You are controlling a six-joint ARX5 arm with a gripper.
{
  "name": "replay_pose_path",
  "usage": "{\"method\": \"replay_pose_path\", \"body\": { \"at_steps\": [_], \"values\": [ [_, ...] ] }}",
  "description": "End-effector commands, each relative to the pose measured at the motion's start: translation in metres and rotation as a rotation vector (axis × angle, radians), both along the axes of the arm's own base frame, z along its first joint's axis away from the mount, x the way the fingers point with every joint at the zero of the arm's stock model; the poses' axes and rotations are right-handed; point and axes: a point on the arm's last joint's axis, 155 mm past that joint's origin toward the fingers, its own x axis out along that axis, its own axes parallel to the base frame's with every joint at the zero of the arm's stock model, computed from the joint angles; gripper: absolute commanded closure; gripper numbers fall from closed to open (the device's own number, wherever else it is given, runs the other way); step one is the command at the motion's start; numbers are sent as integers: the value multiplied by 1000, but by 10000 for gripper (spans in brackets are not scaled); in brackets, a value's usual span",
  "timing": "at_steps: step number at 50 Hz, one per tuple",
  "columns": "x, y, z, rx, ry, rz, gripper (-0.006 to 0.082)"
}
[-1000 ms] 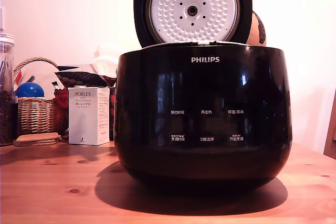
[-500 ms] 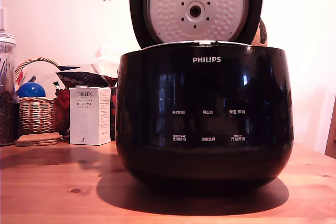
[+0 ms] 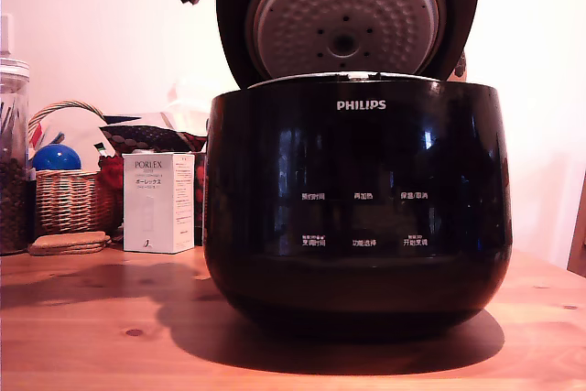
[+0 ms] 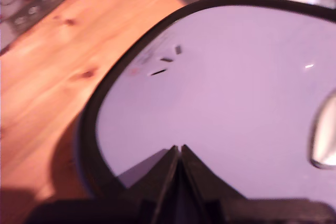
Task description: Close the rice cooker by pressing the lid down with medium force
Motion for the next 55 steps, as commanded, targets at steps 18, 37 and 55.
{"method": "replay_pose_path", "body": {
  "at_steps": [18, 37, 55],
  "values": [
    [-32, -34, -11, 71, -7, -58, 787],
    [-39, -36, 8, 65, -78, -42, 787],
    [-46, -28, -5, 62, -125, 8, 787]
  ]
}}
